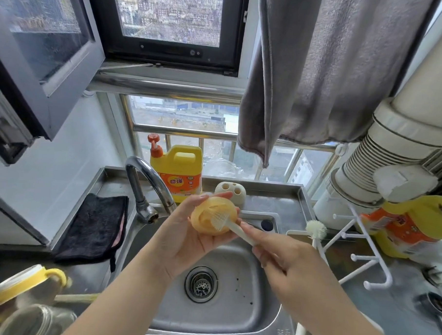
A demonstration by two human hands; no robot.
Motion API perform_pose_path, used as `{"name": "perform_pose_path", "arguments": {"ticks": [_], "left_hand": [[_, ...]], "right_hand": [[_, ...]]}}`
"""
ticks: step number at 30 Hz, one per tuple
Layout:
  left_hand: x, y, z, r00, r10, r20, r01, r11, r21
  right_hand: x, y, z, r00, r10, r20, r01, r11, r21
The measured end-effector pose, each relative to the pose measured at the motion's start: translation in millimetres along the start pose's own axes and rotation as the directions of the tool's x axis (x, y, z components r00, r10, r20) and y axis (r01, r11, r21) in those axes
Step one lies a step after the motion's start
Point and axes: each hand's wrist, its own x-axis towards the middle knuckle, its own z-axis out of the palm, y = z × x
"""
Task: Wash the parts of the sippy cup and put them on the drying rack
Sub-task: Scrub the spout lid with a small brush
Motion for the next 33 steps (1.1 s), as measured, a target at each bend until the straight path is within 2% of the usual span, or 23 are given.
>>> {"name": "perform_pose_path", "arguments": {"ticks": [3, 6, 9, 10, 11, 12, 14, 15, 17, 18, 19, 23, 26, 29, 33], "left_hand": [[4, -5, 6, 0.989, 0.046, -0.139, -0.04, 0.998, 0.05], [11, -12, 11, 0.957, 0.082, -0.278, -0.069, 0.996, 0.059], [14, -15, 4, 0.917, 0.122, -0.381, -0.121, 0.992, 0.027], [13, -15, 2, 0.908, 0.132, -0.397, -0.131, 0.991, 0.027], [12, -16, 1, 0.907, 0.138, -0.397, -0.133, 0.99, 0.04], [11, -18, 1, 0.912, 0.142, -0.385, -0.129, 0.99, 0.06], [8, -22, 4, 0.923, 0.15, -0.355, -0.123, 0.988, 0.098], [7, -22, 5, 0.924, 0.158, -0.349, -0.129, 0.986, 0.106], [5, -16, 5, 0.918, 0.178, -0.353, -0.155, 0.983, 0.093], [4, -12, 3, 0.915, 0.185, -0.358, -0.164, 0.982, 0.09], [2, -8, 2, 0.916, 0.181, -0.357, -0.158, 0.983, 0.093], [-2, -5, 0, 0.936, 0.151, -0.318, -0.12, 0.986, 0.115], [-1, -3, 5, 0.938, 0.179, -0.298, -0.156, 0.983, 0.099], [-2, 3, 5, 0.943, 0.184, -0.277, -0.167, 0.982, 0.085], [-2, -3, 5, 0.936, 0.173, -0.307, -0.175, 0.984, 0.021]], "right_hand": [[-1, -7, 4, 0.999, 0.042, -0.033, -0.044, 0.997, -0.063], [0, -24, 23, 0.995, 0.099, -0.03, -0.103, 0.931, -0.351], [-5, -27, 26, 0.995, 0.1, -0.008, -0.095, 0.908, -0.409], [-5, -24, 22, 0.99, 0.141, 0.013, -0.123, 0.9, -0.417], [-4, -21, 17, 0.99, 0.142, 0.015, -0.124, 0.904, -0.409], [-6, -11, 16, 0.993, 0.102, -0.058, -0.117, 0.923, -0.368], [-3, -6, 13, 0.99, 0.08, -0.114, -0.114, 0.936, -0.334], [1, -10, 13, 0.991, 0.088, -0.101, -0.114, 0.95, -0.289], [3, -17, 22, 0.997, 0.077, 0.015, -0.072, 0.977, -0.202], [-2, -20, 26, 0.994, 0.073, 0.083, -0.055, 0.979, -0.196], [-5, -18, 28, 0.994, 0.058, 0.091, -0.037, 0.977, -0.211], [-8, -5, 26, 0.998, 0.035, -0.06, -0.042, 0.991, -0.128], [-1, -22, 31, 0.998, 0.059, -0.012, -0.06, 0.994, -0.093], [-5, -19, 34, 0.999, 0.029, -0.015, -0.03, 0.998, -0.059], [-2, -12, 25, 0.995, 0.091, -0.039, -0.094, 0.991, -0.09]]}}
